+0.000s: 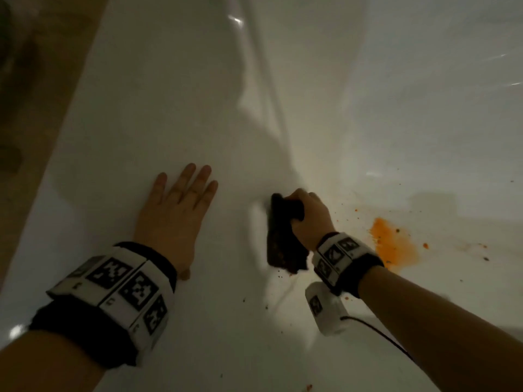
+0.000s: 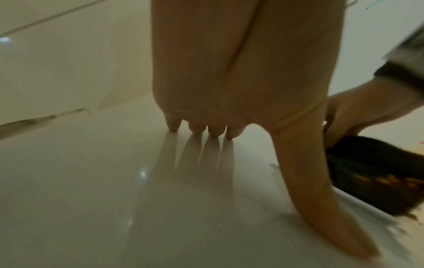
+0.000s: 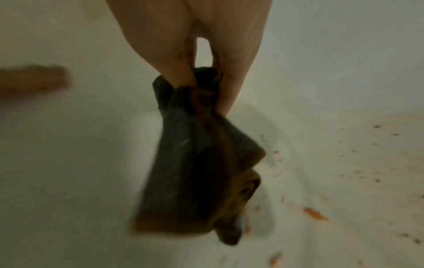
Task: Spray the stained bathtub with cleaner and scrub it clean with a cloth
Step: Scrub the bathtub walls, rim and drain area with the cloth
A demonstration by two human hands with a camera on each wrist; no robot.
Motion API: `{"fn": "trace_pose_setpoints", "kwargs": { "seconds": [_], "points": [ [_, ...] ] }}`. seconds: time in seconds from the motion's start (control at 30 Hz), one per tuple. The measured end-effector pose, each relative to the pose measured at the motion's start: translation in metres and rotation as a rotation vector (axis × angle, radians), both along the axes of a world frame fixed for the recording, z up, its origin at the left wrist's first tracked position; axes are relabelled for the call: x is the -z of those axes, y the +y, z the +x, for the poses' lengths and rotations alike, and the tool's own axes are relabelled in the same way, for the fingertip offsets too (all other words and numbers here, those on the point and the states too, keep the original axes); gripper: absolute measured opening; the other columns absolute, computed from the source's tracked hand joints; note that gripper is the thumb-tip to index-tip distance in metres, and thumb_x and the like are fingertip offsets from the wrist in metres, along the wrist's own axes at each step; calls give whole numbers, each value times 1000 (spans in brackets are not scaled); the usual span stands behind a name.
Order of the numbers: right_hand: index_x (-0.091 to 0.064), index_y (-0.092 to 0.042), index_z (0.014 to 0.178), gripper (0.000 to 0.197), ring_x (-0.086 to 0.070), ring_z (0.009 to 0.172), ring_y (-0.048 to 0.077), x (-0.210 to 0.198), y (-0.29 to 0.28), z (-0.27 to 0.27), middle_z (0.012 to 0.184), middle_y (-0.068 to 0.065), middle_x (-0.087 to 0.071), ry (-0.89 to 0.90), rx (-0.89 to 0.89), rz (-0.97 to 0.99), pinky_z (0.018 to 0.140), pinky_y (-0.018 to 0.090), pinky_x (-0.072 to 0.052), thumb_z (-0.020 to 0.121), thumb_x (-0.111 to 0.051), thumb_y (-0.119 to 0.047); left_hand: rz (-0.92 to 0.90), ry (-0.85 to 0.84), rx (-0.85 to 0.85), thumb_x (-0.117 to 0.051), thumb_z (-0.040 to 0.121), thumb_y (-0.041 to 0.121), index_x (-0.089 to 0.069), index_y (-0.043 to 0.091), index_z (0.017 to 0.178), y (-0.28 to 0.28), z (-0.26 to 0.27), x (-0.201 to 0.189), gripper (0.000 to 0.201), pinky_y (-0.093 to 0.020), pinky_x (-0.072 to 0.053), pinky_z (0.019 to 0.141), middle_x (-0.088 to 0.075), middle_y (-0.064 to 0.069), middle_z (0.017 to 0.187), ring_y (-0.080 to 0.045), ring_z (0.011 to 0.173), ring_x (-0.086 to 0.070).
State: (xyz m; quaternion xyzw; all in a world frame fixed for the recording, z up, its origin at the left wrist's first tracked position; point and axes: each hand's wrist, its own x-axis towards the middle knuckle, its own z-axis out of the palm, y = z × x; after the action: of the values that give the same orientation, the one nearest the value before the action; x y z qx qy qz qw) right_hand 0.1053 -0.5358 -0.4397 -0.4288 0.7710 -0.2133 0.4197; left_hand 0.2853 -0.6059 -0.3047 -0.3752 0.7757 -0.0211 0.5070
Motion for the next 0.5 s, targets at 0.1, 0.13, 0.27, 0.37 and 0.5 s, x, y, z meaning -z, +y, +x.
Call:
{"fn": "trace_pose_setpoints", "kwargs": {
  "seconds": [0.1, 0.13, 0.27, 0.37, 0.5],
  "points": [
    [-62, -11, 106, 30, -54, 100, 25, -36, 35, 32, 102, 6, -56, -211, -281, -127, 85, 27, -41, 77, -55, -14, 44, -8, 6, -73, 72, 47, 38, 12, 133, 13, 5, -7, 132, -45, 11, 115, 49, -5, 129, -25, 140, 29],
    [-62, -11, 108, 31, -54, 101, 25, -43, 46, 46, 107, 9, -57, -270, -383, -134, 90, 31, -43, 78, -57, -11, 62, -20, 13, -71, 75, 44, 38, 11, 134, 19, 8, -8, 128, -45, 11, 115, 48, -6, 129, -25, 140, 29],
    [-62, -6, 109, 34, -56, 100, 31, -40, 59, 90, 111, 13, -55, -361, -530, -184, 87, 28, -44, 78, -53, 5, 91, -22, -3, -62, 85, 31, 38, 11, 134, 37, 18, -8, 113, -42, 26, 105, 51, -6, 129, -21, 132, 39],
    [-67, -5, 100, 33, -58, 97, 29, -19, 48, 79, 104, 14, -60, -342, -376, -203, 83, 22, -41, 72, -53, 7, 88, -9, -5, -56, 88, 25, 39, 10, 133, 36, 16, -6, 106, -44, 21, 109, 50, -5, 129, -22, 134, 36],
    [-62, -9, 99, 24, -56, 99, 26, 14, 29, 41, 103, 9, -59, -115, -16, -99, 76, 18, -31, 78, -53, -1, 79, -27, 16, -55, 89, 22, 41, 11, 127, 35, 11, -4, 104, -48, 16, 113, 50, -5, 129, -26, 138, 33]
  ]
}}
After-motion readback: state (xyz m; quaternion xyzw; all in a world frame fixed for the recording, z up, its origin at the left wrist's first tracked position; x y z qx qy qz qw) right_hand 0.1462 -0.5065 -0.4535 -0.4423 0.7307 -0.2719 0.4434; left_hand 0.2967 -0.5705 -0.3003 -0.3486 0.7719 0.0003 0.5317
